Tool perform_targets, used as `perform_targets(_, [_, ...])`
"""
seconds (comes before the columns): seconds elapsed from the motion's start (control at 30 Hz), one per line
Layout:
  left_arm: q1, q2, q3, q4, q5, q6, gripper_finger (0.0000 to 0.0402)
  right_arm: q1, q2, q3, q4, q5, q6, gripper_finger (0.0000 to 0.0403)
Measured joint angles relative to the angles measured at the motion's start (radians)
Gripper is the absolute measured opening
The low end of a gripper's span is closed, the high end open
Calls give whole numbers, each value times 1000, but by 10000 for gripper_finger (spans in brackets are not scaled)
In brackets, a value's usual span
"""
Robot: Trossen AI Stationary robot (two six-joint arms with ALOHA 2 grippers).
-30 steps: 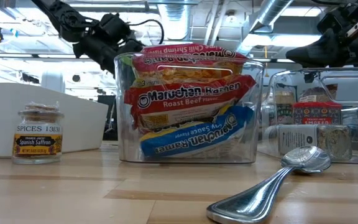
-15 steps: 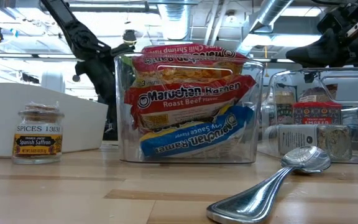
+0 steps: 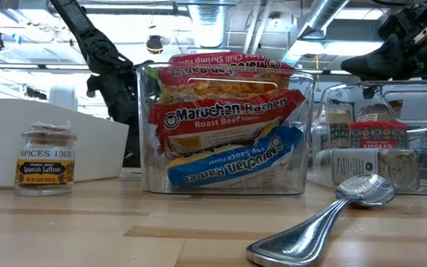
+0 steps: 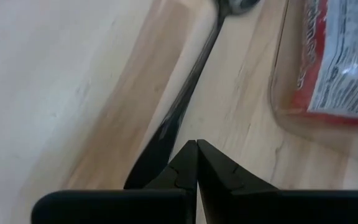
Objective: Pick & Place Food Item
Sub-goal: Put the black spoon into the white bin
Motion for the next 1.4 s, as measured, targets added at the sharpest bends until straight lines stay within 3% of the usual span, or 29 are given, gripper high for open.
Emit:
perform_targets(0.33, [0,0,0,-15,-86,4,0,0,0,0,0,0,0,1])
perform_targets(1.4, [-5,0,-1,-52,-74,101,0,0,0,0,0,0,0,1])
